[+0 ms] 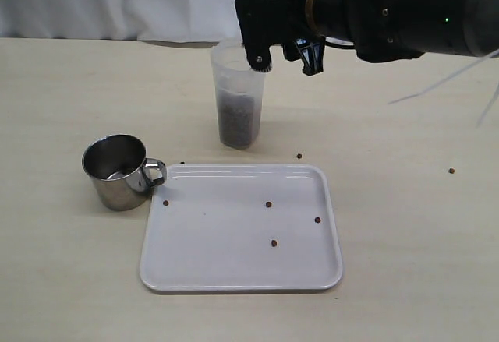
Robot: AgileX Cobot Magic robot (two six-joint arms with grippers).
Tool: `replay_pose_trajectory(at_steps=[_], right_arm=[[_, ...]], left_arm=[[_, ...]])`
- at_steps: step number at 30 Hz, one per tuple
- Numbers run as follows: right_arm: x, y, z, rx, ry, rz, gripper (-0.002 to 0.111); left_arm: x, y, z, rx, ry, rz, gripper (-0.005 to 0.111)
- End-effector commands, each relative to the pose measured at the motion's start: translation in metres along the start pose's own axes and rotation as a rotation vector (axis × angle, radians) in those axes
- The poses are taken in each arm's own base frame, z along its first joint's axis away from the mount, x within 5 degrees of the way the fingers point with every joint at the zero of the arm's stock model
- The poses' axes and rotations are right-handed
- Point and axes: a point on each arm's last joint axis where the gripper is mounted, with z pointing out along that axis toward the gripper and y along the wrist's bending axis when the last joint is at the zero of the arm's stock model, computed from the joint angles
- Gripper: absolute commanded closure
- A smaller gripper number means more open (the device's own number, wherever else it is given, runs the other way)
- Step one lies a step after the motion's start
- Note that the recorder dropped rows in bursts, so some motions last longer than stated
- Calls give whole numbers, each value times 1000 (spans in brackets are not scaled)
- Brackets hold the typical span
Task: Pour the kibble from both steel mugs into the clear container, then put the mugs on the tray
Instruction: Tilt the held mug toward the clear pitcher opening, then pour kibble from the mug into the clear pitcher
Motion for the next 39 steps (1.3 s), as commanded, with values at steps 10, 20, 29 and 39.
replay_pose_trajectory(at_steps=[10, 20, 29, 39], right_arm=[[1, -6, -3, 19, 1, -71, 103], [-2, -10, -3, 30, -25, -91, 103], [-3, -18, 0, 51, -40, -98, 103], [-4, -12, 6, 34, -36, -178, 103]], left_arm=[[1, 0, -1, 3, 0, -11, 107], [1, 0, -1, 3, 0, -11, 107], [1, 0, -1, 3, 0, -11, 107], [1, 0, -1, 3, 0, -11, 107]])
